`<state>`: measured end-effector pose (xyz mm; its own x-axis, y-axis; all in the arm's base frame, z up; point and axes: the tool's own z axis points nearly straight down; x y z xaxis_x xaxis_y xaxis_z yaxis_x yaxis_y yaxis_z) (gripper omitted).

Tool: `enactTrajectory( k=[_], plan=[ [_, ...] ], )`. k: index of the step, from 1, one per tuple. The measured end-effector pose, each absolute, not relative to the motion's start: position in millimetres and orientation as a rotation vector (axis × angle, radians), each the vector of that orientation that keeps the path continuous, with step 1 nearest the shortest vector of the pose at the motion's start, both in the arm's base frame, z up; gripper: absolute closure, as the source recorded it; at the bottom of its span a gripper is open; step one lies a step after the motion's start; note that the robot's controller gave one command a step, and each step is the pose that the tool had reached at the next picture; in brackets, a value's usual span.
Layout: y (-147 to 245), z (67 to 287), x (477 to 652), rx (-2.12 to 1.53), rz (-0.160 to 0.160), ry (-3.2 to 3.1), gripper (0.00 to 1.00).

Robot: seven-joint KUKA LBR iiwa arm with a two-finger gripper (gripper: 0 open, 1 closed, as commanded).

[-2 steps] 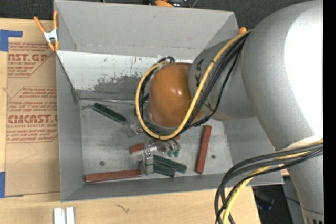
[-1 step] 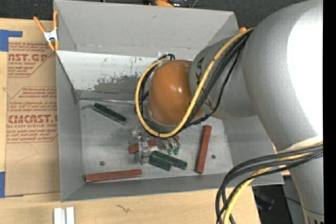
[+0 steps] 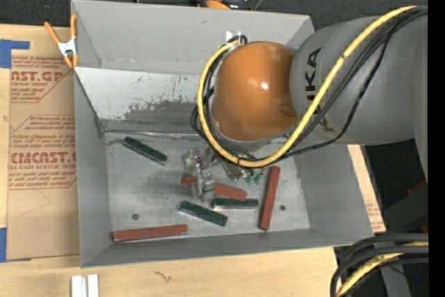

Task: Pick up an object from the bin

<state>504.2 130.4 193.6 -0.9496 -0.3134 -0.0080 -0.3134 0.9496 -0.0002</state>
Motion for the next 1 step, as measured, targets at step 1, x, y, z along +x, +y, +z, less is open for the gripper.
enactTrajectory(
  k=[1],
  plan=[
    [126.7,236.5,499.3,-0.508,0.001,3.094,1.00]
  ],
)
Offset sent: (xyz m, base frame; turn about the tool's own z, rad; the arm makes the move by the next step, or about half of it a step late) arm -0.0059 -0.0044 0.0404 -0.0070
